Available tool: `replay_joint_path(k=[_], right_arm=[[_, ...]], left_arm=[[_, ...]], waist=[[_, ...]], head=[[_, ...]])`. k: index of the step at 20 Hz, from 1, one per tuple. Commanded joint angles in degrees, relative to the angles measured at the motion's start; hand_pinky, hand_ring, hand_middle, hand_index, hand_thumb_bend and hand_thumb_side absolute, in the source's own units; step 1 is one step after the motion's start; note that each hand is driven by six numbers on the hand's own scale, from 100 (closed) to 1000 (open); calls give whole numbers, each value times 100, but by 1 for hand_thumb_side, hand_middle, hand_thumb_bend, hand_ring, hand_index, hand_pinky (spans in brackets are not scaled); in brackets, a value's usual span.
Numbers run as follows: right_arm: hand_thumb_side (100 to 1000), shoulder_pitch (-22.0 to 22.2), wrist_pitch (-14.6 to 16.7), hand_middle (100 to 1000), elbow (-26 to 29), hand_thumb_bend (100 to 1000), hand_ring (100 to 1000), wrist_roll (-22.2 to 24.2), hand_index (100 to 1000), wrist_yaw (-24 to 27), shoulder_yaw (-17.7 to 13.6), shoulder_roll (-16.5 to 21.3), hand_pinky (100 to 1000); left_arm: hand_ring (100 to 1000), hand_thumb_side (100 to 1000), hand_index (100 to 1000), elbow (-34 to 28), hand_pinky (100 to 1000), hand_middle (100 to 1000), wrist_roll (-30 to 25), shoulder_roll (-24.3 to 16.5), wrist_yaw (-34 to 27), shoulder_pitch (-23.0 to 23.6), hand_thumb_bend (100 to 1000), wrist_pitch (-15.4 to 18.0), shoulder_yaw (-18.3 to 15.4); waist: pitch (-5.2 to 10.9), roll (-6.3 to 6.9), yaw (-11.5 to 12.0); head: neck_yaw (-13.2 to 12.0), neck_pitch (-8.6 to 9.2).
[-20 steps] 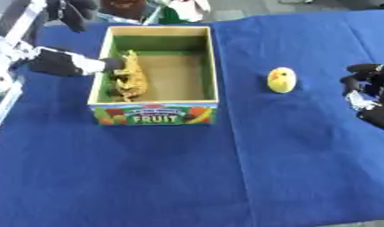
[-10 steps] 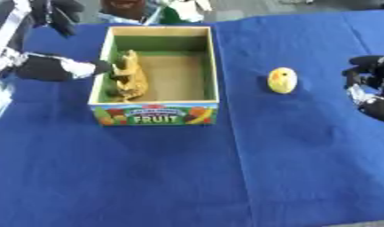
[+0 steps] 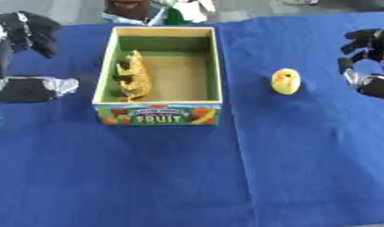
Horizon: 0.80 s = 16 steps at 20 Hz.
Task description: Pick up objects on the table and place them in the box.
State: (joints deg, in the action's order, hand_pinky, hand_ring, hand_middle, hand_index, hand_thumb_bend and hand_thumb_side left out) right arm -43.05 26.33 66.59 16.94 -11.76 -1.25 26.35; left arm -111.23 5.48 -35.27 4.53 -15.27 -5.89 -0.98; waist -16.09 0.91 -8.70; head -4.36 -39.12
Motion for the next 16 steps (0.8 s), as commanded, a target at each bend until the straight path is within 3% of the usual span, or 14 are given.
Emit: replay_joint_path(k=[1, 8, 16], right_arm=[[137, -277, 232, 607, -232, 243, 743, 81, 803, -259, 134, 248, 577], [169, -545, 502, 617, -772, 271, 751, 165, 808, -704, 292, 133, 583], [196, -711, 590, 609, -1254, 270, 749, 135, 805, -1113, 324, -77, 582]], left_arm=[[490, 129, 673, -173, 514, 512, 117, 37, 12, 63, 817, -12, -155], [484, 114, 667, -197, 507, 506, 331, 309, -49, 281, 818, -35, -255], [479, 112, 660, -145, 504, 501, 404, 518, -41, 386, 819, -48, -311]], waist=[[91, -22, 32], [97, -47, 155], [61, -78, 241]], head=[[34, 3], [95, 6], [125, 1]])
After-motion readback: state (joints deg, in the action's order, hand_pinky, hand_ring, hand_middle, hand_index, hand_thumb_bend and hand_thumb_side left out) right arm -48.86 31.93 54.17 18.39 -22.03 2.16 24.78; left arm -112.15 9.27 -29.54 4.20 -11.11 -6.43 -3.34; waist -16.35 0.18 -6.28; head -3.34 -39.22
